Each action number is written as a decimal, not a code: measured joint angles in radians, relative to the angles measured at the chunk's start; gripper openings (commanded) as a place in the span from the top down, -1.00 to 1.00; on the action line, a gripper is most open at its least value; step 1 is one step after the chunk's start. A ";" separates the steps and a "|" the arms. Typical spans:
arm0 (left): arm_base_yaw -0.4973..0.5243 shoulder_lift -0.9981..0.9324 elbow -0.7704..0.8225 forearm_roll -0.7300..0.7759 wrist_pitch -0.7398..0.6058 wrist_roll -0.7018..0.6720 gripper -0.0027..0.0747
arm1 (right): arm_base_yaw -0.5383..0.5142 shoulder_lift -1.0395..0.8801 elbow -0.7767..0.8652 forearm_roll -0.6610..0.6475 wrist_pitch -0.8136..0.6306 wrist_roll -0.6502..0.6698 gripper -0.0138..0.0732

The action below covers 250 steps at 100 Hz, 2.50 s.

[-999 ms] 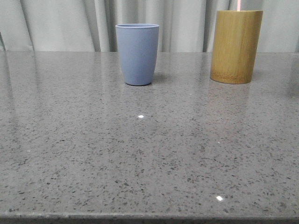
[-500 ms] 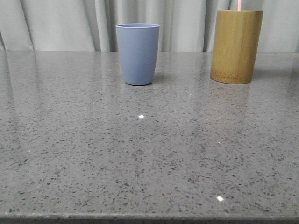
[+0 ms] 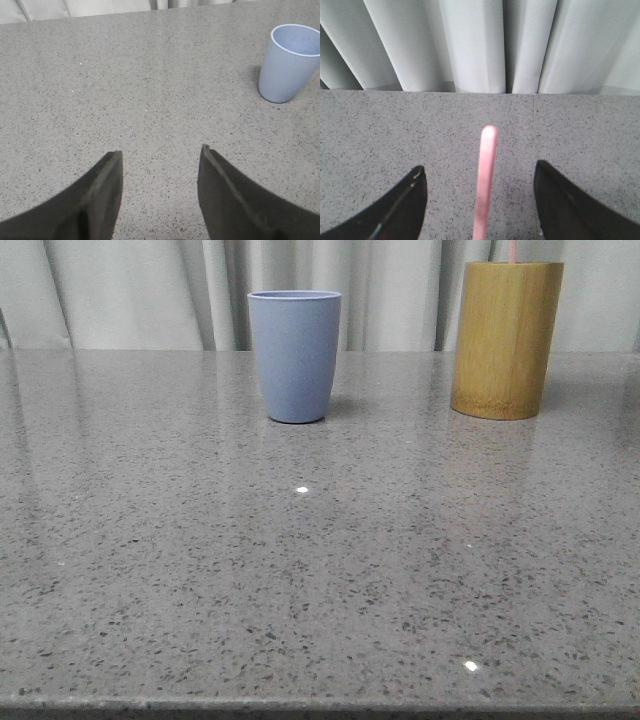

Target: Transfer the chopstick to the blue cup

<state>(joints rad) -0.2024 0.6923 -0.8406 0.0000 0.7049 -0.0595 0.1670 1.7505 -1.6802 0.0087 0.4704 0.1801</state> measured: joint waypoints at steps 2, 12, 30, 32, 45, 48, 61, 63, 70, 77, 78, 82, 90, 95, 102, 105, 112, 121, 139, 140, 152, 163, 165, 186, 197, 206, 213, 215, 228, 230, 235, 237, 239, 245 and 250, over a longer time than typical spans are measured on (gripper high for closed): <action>0.000 0.000 0.000 0.000 0.000 0.000 0.06 | 0.000 0.006 -0.006 -0.001 0.000 0.000 -0.40; 0.000 0.000 0.000 0.000 0.000 0.000 0.06 | 0.000 0.033 -0.027 -0.002 -0.003 0.000 -0.40; 0.000 0.000 0.000 0.000 0.000 0.000 0.06 | 0.000 0.056 -0.045 -0.009 -0.006 0.000 -0.10; 0.000 0.000 0.000 0.000 0.000 0.000 0.06 | 0.000 0.056 -0.047 -0.009 -0.006 0.000 -0.05; 0.000 0.000 0.001 0.000 0.000 0.000 0.06 | -0.002 0.056 -0.050 -0.009 -0.008 0.000 0.26; 0.000 0.000 0.001 0.000 0.000 0.000 0.06 | -0.002 0.056 -0.052 -0.009 -0.008 0.000 0.32; 0.000 0.000 0.001 0.000 0.000 0.000 0.06 | -0.002 0.056 -0.052 -0.009 -0.008 0.000 0.60; 0.000 0.000 0.001 0.000 0.000 0.000 0.06 | -0.002 0.056 -0.052 -0.009 -0.008 0.000 0.64; 0.000 0.000 0.001 0.000 0.000 0.000 0.06 | -0.002 0.056 -0.052 -0.009 -0.010 0.000 0.75; 0.000 0.000 0.003 0.000 0.000 0.000 0.06 | -0.002 0.056 -0.052 -0.009 -0.010 0.000 0.83; 0.000 0.000 0.002 0.000 0.000 0.000 0.06 | -0.002 0.056 -0.052 -0.009 -0.010 0.000 0.83; 0.000 0.000 0.004 0.000 0.000 0.000 0.06 | -0.002 0.056 -0.052 -0.009 -0.010 0.000 0.85; 0.000 0.000 0.004 0.000 0.000 0.000 0.06 | -0.002 0.056 -0.052 -0.009 -0.014 0.000 0.85; 0.000 0.000 0.004 0.000 0.000 0.000 0.06 | -0.002 0.056 -0.052 -0.009 -0.016 0.000 0.85; 0.000 0.000 0.004 0.000 0.000 0.000 0.06 | -0.002 0.054 -0.052 -0.009 -0.030 0.000 0.85; 0.000 0.000 0.004 0.000 0.000 0.000 0.06 | -0.002 0.049 -0.052 -0.009 -0.036 0.000 0.85; 0.000 0.000 0.004 0.000 0.000 0.000 0.06 | -0.002 0.030 -0.052 -0.009 -0.051 0.000 0.85; 0.000 0.000 0.004 0.000 0.000 0.000 0.06 | 0.000 -0.009 -0.059 -0.009 -0.070 0.000 0.85; 0.000 0.000 0.004 0.000 0.000 0.000 0.06 | 0.019 -0.085 -0.109 -0.009 -0.072 -0.037 0.85; 0.000 0.000 0.004 0.000 0.000 0.000 0.06 | 0.021 -0.088 -0.116 -0.009 -0.072 -0.039 0.85; 0.000 0.000 0.004 0.000 0.000 0.000 0.06 | 0.048 -0.121 -0.171 -0.009 -0.041 -0.073 0.85; 0.000 0.000 0.004 0.000 0.000 0.000 0.06 | 0.079 -0.136 -0.227 -0.009 -0.016 -0.094 0.85; 0.000 0.000 0.004 0.000 0.000 0.000 0.06 | 0.088 -0.137 -0.235 -0.009 -0.012 -0.098 0.85; 0.000 0.000 0.004 0.000 0.000 0.000 0.06 | 0.185 -0.138 -0.254 -0.009 -0.016 -0.102 0.85; 0.000 0.000 0.004 0.000 0.000 0.000 0.06 | 0.251 -0.120 -0.255 0.008 -0.058 -0.104 0.85; 0.000 0.000 0.004 0.000 0.000 0.000 0.06 | 0.300 -0.096 -0.255 0.010 -0.101 -0.104 0.85; 0.000 0.000 0.004 0.000 0.000 0.000 0.06 | 0.330 -0.075 -0.255 0.012 -0.124 -0.104 0.85; 0.000 0.000 0.004 0.000 0.000 0.000 0.06 | 0.339 -0.068 -0.255 0.014 -0.128 -0.104 0.85; 0.000 0.000 0.004 0.000 0.000 0.000 0.06 | 0.372 -0.022 -0.255 0.014 -0.145 -0.105 0.85; 0.000 0.000 0.004 0.000 0.000 0.000 0.06 | 0.374 -0.015 -0.255 0.014 -0.145 -0.105 0.85; 0.000 0.000 0.004 0.000 0.000 0.000 0.06 | 0.380 0.000 -0.255 0.014 -0.147 -0.105 0.85; 0.000 0.000 0.004 0.000 0.002 0.000 0.06 | 0.380 0.006 -0.255 0.014 -0.148 -0.105 0.85; 0.000 0.000 0.004 0.000 0.002 0.000 0.06 | 0.380 0.013 -0.255 0.014 -0.148 -0.105 0.85; 0.000 0.000 0.004 0.000 0.004 0.000 0.06 | 0.380 0.030 -0.255 0.014 -0.150 -0.105 0.85; 0.000 0.000 0.004 0.000 0.004 0.000 0.06 | 0.380 0.044 -0.255 0.014 -0.150 -0.105 0.85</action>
<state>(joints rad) -0.2024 0.6923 -0.8368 0.0000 0.7090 -0.0595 0.5468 1.7945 -1.9354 0.0222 0.3208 0.0749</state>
